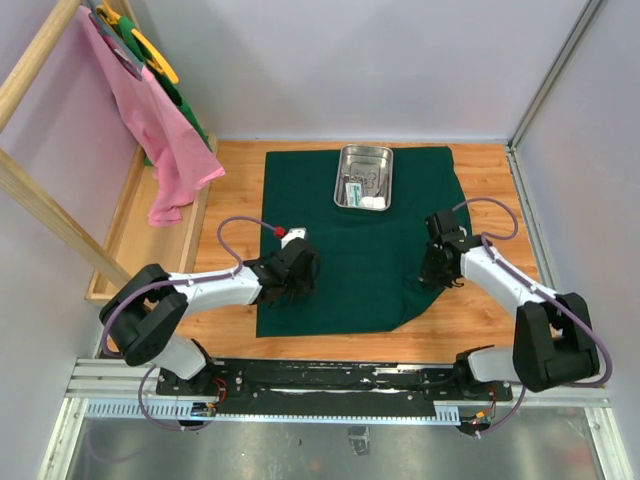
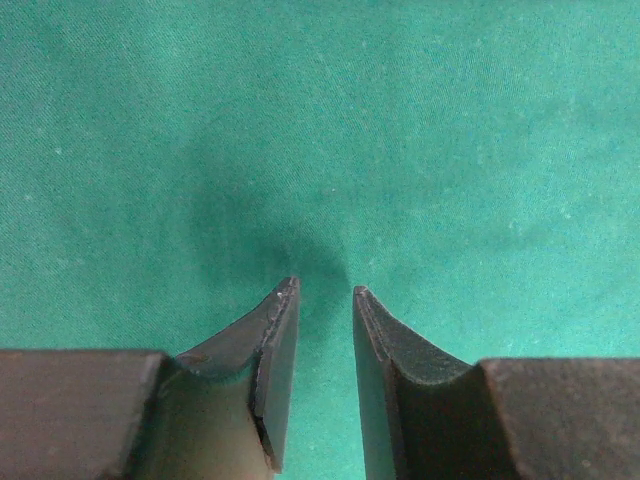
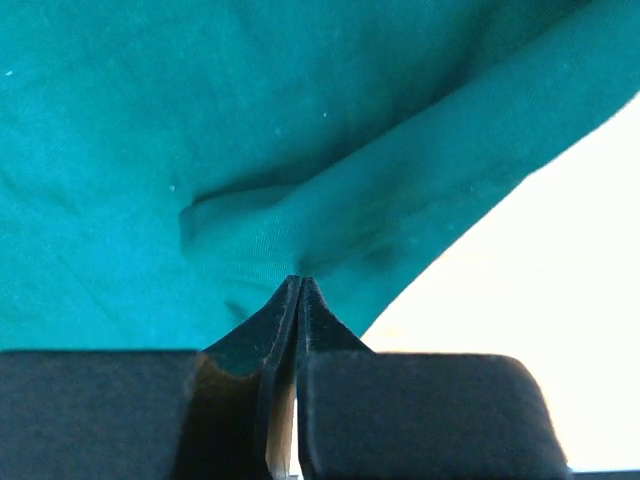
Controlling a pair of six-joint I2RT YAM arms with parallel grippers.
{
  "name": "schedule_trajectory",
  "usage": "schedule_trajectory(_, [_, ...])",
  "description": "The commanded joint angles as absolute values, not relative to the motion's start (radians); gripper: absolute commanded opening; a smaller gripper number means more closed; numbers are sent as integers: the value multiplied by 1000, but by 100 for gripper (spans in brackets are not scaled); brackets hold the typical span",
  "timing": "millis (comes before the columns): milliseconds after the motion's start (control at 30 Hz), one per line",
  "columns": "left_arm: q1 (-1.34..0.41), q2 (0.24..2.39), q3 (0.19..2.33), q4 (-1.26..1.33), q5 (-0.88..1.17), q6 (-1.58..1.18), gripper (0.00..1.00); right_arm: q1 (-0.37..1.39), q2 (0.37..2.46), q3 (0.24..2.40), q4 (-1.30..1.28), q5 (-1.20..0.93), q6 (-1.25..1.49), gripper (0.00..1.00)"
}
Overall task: Open and lay out the surgical kit
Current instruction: Smooth out the surgical kit.
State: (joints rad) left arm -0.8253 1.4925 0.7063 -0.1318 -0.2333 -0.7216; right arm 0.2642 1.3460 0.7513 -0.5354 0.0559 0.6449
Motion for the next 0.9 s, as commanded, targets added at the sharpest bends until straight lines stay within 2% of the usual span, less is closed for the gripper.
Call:
schedule_trajectory(0, [-812,1456,700,-119,-232,-706,33,249,1249,814,-699,76,620,1])
schedule_trajectory(233, [-808,1435,711,-127,-214,-704,31,250,1038,856,-921,86,649,1])
schedule_trajectory(267, [-808,1434,712,-123,-209,-705,31,250,1015,853,-926,75,654,3])
schedule_trajectory(333, [-808,1440,718,-118,-204,-703,31,250,1000,831,-903,37,666,31])
schedule_trajectory(367, [-808,1446,725,-120,-205,-700,32,252,1007,814,-883,20,675,42])
schedule_trajectory(433, [-808,1459,743,-134,-210,-691,33,256,1036,773,-835,0,706,57])
schedule_trajectory(600, [-808,1463,767,-151,-222,-676,34,262,1100,727,-662,8,765,57])
schedule_trajectory(867, [-808,1485,790,-165,-227,-668,34,263,1288,776,-601,56,802,55])
